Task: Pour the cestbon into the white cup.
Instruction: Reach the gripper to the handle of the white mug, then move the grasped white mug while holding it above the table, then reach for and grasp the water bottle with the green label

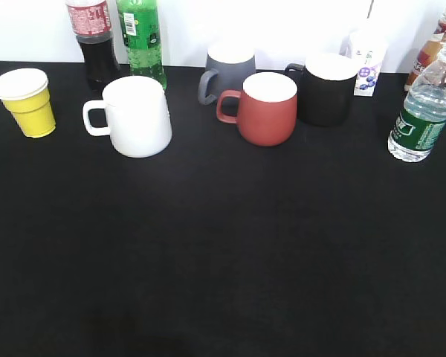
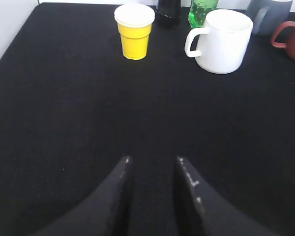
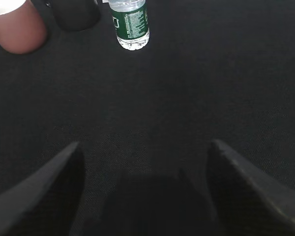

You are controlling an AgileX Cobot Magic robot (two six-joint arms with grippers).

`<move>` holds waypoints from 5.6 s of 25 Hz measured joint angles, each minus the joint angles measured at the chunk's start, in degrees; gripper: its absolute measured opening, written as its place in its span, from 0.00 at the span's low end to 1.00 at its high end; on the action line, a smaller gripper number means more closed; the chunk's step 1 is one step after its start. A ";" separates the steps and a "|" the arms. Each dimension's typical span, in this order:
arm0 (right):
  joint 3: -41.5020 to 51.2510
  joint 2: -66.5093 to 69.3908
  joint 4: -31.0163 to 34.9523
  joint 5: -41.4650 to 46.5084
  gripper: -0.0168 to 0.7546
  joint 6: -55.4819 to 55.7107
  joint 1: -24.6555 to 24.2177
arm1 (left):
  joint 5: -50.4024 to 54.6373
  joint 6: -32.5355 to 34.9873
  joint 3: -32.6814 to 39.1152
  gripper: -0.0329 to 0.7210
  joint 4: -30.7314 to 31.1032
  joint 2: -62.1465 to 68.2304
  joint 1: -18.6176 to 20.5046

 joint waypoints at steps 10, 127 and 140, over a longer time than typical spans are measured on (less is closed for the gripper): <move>0.00 0.00 0.00 0.00 0.78 0.00 0.00 | 0.00 0.00 0.00 0.51 -0.25 0.98 0.00; -0.72 43.39 2.51 -59.69 0.78 -6.07 0.00 | -126.23 -15.41 -5.00 0.12 40.02 95.85 -25.25; 7.39 76.42 -10.80 -88.22 0.78 4.83 0.00 | -123.35 -15.41 -5.00 0.12 39.86 95.85 -25.25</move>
